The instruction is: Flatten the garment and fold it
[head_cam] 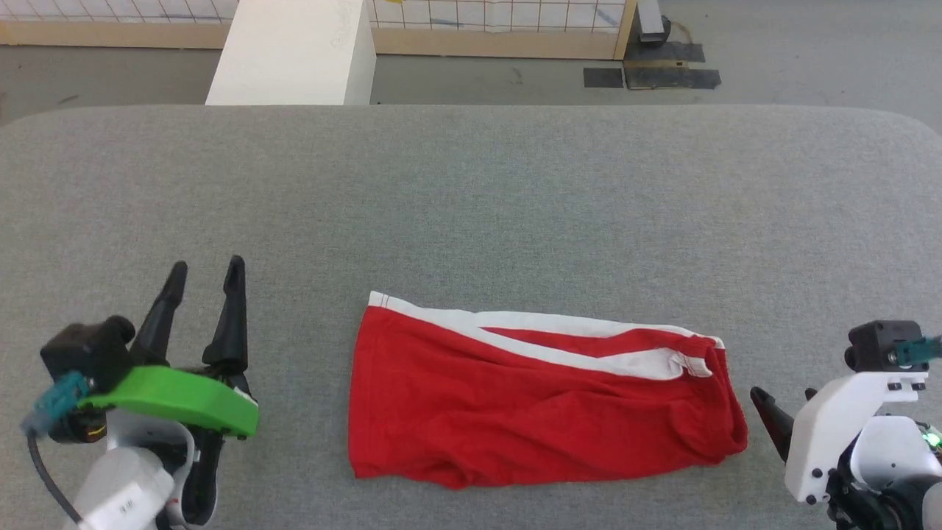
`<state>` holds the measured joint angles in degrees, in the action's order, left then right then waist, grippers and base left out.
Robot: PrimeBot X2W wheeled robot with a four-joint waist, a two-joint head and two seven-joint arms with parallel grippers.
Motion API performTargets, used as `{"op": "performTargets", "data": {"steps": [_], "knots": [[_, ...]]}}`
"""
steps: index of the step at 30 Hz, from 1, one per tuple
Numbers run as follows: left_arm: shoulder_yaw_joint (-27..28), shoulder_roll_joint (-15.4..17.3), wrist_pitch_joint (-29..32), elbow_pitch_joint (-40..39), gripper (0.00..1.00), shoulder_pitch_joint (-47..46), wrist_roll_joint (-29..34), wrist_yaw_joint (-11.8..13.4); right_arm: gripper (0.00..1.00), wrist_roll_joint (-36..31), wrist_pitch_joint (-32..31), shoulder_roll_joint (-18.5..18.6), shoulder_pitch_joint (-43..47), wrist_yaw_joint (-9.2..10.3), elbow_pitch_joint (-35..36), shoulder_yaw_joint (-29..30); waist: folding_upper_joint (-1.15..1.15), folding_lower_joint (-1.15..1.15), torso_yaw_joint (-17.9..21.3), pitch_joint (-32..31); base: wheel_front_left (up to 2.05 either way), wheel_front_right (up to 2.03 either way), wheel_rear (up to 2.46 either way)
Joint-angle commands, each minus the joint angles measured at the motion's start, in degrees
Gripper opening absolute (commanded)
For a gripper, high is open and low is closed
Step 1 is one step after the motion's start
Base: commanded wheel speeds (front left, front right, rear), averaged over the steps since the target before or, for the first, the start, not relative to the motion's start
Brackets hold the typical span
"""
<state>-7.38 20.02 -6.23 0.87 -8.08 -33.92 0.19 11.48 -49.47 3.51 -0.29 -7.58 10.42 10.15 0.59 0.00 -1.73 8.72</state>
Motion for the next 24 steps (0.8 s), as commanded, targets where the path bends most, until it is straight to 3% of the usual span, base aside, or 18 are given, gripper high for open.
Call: {"op": "performTargets", "data": {"steps": [1, 5, 19, 20, 21, 24], "knots": [[-0.21, -0.12, -3.73, 1.37, 1.0, -0.62, 1.88, -0.64, 1.0, -0.5, 1.6, -0.38, 0.39, 0.09, -0.46, 0.36, -0.59, 0.0, 0.11, 0.29, 0.0, 0.0, 0.0], [-0.24, -0.95, -8.23, 3.93, 1.0, -1.09, 6.21, -1.69, 1.0, 0.26, 5.74, -0.59, -1.13, 0.09, -4.05, -0.48, -0.59, 0.0, 0.36, 1.45, 0.0, 0.0, 0.0], [8.14, -9.93, -8.75, 3.53, 1.0, -0.93, 15.78, -6.03, 1.0, -0.91, 10.15, -0.62, -9.95, 0.09, -21.54, -6.85, -0.59, 0.0, -1.1, 4.42, 0.0, 0.0, 0.0], [8.46, -10.23, -8.75, 3.59, 1.0, -0.92, 15.99, -6.25, 0.39, -0.91, 10.16, -0.63, -10.26, 0.09, -22.02, -6.72, -0.59, 0.0, -1.1, 4.53, 0.0, 0.0, 0.0], [8.83, -10.56, -8.75, 3.61, 1.0, -0.93, 16.23, -6.49, 0.02, -0.94, 10.2, -0.63, -10.62, 0.09, -22.5, -6.47, -0.59, 0.0, -1.08, 4.65, 0.0, 0.0, 0.0], [9.63, -11.19, -8.76, 3.74, 1.0, -0.84, 16.78, -7.0, 0.0, -1.56, 9.1, -0.63, -11.33, 0.09, -23.37, -6.22, -0.59, 0.0, -0.83, 4.83, 0.0, 0.0, 0.0]]}}
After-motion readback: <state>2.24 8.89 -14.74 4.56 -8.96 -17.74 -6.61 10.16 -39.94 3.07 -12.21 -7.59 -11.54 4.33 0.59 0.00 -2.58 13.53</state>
